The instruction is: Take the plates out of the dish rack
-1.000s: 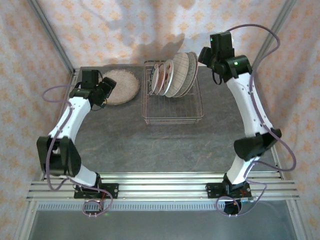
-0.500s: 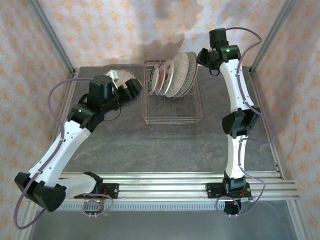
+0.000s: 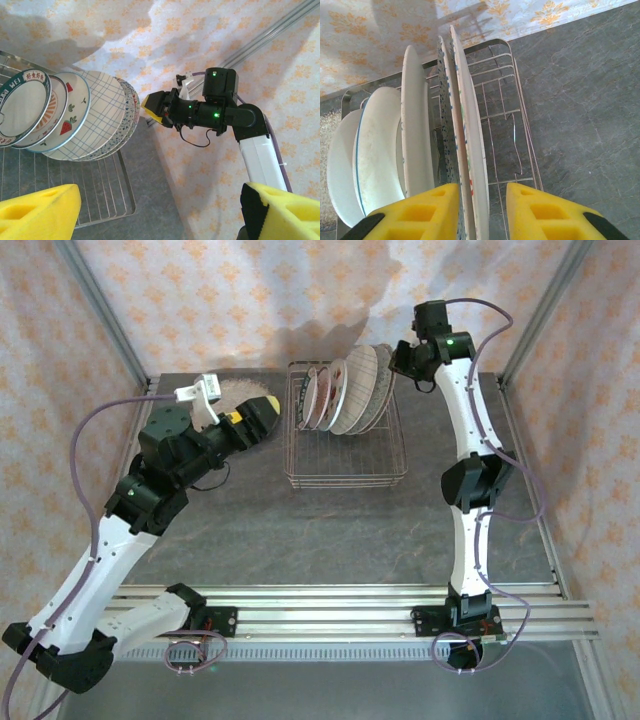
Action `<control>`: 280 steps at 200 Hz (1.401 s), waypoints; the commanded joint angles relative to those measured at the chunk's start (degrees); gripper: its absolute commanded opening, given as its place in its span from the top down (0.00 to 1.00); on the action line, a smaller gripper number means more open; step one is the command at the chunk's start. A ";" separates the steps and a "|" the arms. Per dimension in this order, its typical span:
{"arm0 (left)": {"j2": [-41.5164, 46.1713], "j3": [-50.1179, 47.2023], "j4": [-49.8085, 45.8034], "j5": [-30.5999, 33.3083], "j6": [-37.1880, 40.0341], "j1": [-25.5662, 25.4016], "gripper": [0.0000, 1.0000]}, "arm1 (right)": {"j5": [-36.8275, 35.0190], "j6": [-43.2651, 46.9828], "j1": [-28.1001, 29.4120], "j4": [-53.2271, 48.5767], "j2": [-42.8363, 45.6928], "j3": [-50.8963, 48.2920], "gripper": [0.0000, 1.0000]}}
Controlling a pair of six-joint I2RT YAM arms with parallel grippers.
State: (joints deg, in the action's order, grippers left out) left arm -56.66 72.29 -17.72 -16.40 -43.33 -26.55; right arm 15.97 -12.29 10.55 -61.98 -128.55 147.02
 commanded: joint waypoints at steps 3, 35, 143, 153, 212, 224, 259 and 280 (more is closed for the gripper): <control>0.15 0.15 1.61 0.19 1.92 -0.17 0.16 | 0.41 1.03 -0.22 0.98 -1.58 2.43 0.72; -0.02 0.35 1.52 0.21 1.76 -0.19 0.16 | -0.07 1.08 -0.17 0.97 -2.79 3.66 0.74; -1.47 1.14 2.55 0.06 1.27 -0.19 0.16 | 0.42 1.82 -0.58 1.77 -5.12 4.24 0.80; -1.60 1.20 2.66 0.06 1.23 -0.19 0.15 | 0.53 1.78 -0.63 1.77 -5.37 4.45 0.80; -2.00 1.45 2.82 0.06 1.14 -0.23 0.15 | 2.31 1.17 -0.63 2.28 -6.19 4.50 0.83; -2.05 1.47 2.91 0.03 1.16 -0.21 0.15 | 2.49 0.97 -0.63 2.43 -6.27 4.50 0.87; -2.00 1.27 3.08 0.14 1.06 -0.18 0.15 | 2.46 0.43 -0.62 2.90 -5.71 4.82 1.00; -2.00 1.19 3.21 0.17 0.99 -0.18 0.15 | 1.61 1.09 -0.28 3.64 -4.58 4.78 1.00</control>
State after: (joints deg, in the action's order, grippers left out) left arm -58.65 72.29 -16.84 -16.43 -42.98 -26.55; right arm 17.98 -11.27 9.91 -60.14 -132.92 150.26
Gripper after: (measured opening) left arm 0.846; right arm 0.043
